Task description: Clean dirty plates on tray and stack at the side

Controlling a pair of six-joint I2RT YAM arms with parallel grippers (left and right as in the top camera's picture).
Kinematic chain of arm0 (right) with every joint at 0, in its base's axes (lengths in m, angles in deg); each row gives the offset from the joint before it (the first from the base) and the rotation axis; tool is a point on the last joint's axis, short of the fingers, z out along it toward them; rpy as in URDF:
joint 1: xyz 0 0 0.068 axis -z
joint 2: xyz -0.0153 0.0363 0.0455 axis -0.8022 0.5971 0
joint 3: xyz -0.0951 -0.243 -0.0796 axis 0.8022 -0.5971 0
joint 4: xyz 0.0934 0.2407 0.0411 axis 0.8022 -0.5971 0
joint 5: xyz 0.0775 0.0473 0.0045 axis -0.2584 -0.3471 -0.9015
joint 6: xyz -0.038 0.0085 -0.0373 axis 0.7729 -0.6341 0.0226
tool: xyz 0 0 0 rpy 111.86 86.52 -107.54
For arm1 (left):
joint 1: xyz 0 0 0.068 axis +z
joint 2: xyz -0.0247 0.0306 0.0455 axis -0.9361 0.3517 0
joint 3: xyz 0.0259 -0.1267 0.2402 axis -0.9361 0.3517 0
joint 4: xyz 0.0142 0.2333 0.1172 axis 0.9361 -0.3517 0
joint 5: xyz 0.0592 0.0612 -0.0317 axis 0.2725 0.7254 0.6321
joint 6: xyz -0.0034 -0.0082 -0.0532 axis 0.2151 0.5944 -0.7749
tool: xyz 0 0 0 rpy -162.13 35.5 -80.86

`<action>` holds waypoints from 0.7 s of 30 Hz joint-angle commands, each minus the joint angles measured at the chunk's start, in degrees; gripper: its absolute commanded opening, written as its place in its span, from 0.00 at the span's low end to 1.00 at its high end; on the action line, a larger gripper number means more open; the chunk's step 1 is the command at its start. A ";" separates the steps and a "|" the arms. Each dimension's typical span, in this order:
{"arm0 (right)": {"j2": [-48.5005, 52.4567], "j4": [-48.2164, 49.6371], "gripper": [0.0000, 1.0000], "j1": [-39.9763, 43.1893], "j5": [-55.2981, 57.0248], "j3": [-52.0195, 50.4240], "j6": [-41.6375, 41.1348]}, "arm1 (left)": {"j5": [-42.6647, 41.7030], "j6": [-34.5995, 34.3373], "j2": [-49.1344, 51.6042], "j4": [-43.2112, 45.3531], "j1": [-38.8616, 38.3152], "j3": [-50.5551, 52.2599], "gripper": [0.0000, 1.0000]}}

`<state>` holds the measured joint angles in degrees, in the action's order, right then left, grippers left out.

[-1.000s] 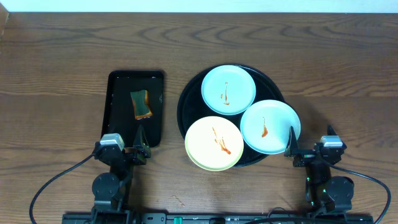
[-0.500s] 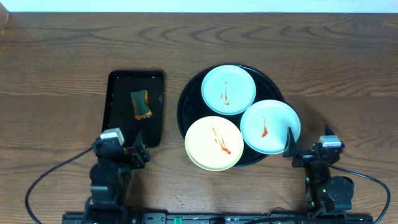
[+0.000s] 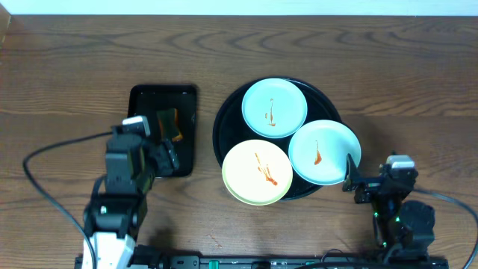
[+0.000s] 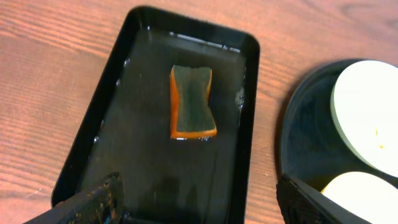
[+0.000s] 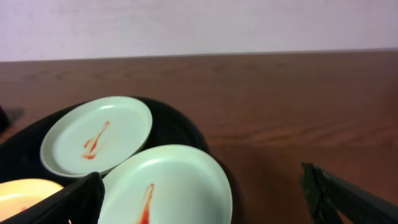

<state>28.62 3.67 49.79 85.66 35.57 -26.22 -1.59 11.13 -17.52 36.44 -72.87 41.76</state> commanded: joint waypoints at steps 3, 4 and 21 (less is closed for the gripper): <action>10.19 -5.49 0.99 0.57 -0.37 9.68 -7.45 | 0.70 -0.48 8.59 -7.67 0.28 -9.60 0.79; 12.33 -7.04 0.99 0.57 -0.98 11.58 -7.52 | 0.72 -0.46 10.08 -9.25 0.28 -11.15 0.79; 40.19 -30.67 0.99 0.57 -4.28 34.95 -6.86 | -0.26 0.15 20.57 -13.90 0.31 -17.81 0.80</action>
<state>67.55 -26.56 49.79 82.86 68.42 -32.68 -0.78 11.17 3.61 22.92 -72.87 26.00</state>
